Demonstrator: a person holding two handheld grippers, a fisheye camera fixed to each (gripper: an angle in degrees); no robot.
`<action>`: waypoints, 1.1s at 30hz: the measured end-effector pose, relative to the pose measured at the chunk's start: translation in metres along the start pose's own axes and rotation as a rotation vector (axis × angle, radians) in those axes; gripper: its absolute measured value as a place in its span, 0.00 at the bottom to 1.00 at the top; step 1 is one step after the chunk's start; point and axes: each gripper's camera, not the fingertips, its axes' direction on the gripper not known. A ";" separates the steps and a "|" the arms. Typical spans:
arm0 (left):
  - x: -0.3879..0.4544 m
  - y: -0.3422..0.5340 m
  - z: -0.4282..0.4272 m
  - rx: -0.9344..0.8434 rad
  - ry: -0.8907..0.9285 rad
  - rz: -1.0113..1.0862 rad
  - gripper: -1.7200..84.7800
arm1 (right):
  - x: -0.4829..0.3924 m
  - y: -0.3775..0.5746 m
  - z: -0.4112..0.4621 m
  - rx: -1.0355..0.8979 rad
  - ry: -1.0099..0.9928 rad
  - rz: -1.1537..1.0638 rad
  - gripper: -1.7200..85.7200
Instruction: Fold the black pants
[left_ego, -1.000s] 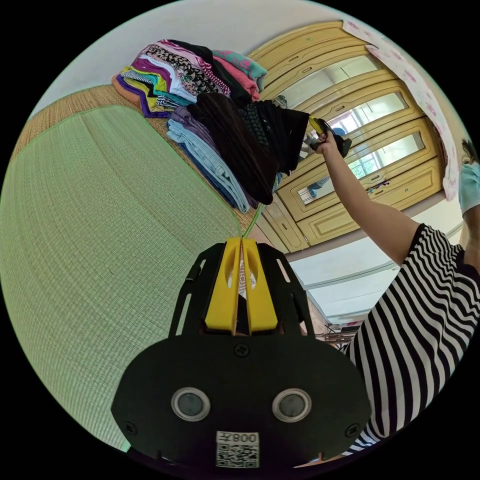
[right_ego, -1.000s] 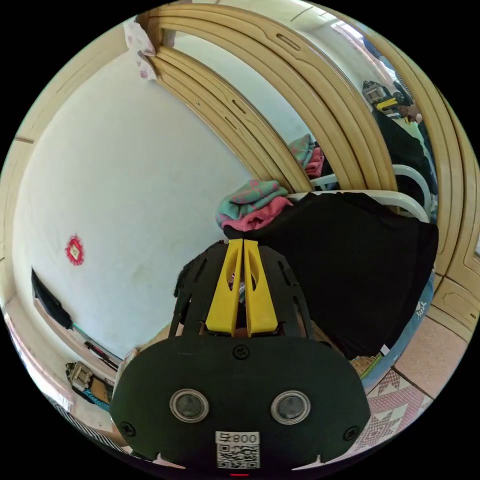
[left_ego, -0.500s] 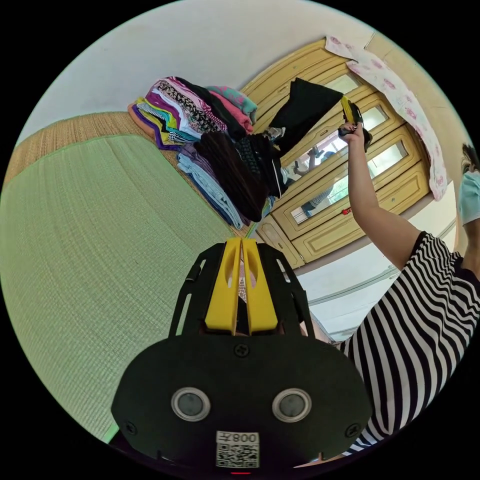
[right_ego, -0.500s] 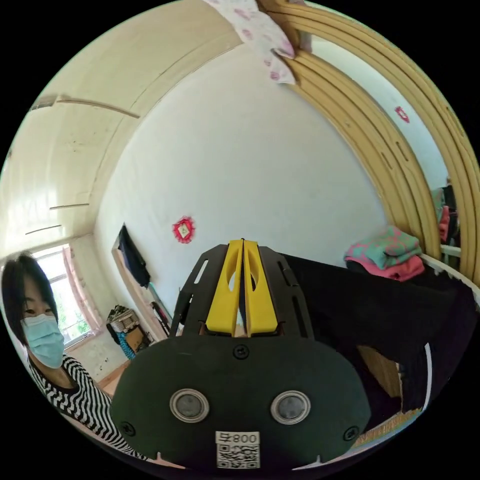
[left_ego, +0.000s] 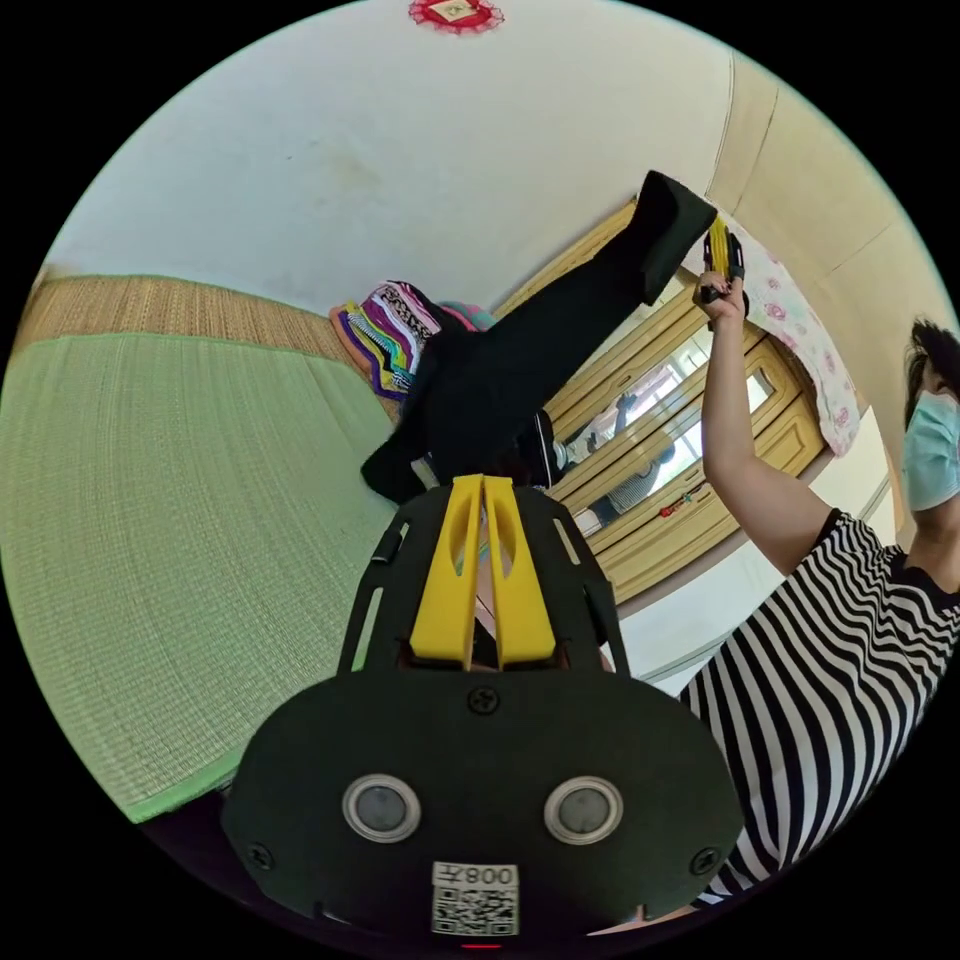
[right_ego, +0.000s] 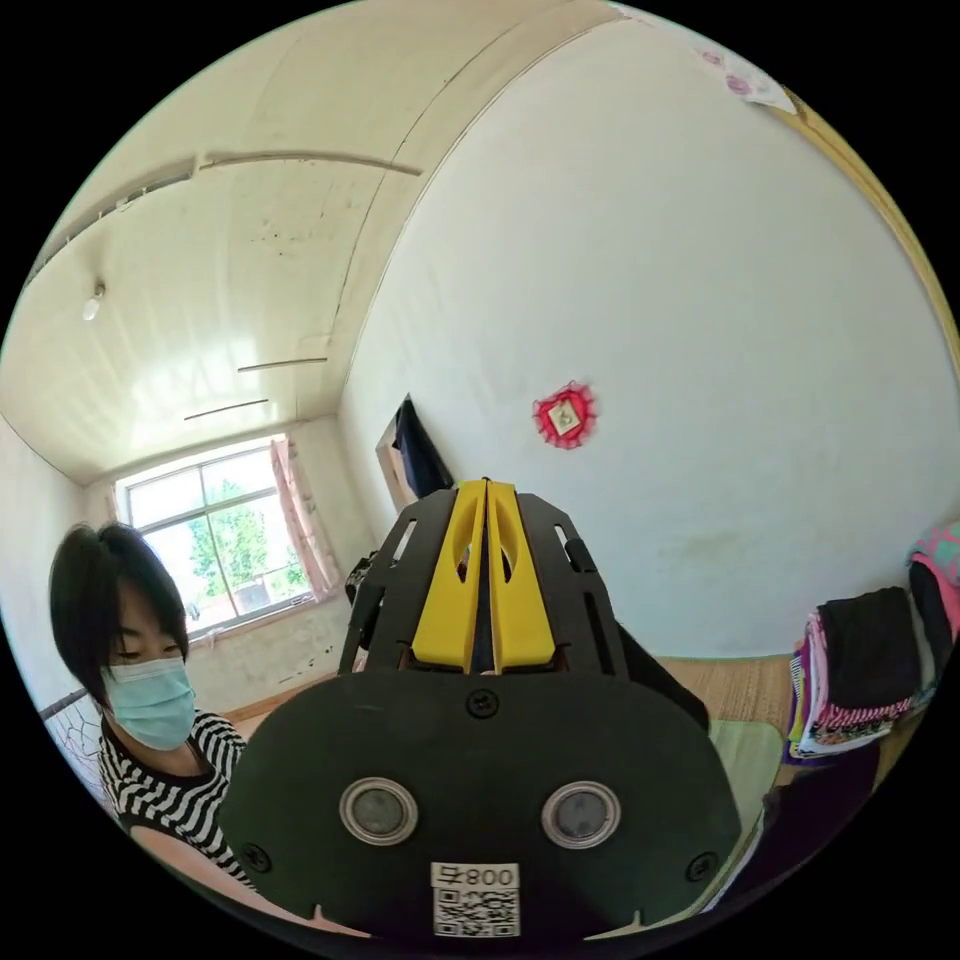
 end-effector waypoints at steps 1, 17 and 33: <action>0.005 -0.003 -0.016 0.014 0.019 -0.007 0.05 | -0.006 0.008 0.022 -0.045 0.001 -0.005 0.02; 0.032 -0.010 -0.219 0.141 -0.314 -0.247 0.15 | -0.018 0.158 0.254 -0.388 -0.331 0.119 0.02; -0.062 -0.067 -0.297 0.102 -0.299 -0.556 0.16 | 0.107 0.194 0.218 -0.342 -0.224 0.293 0.02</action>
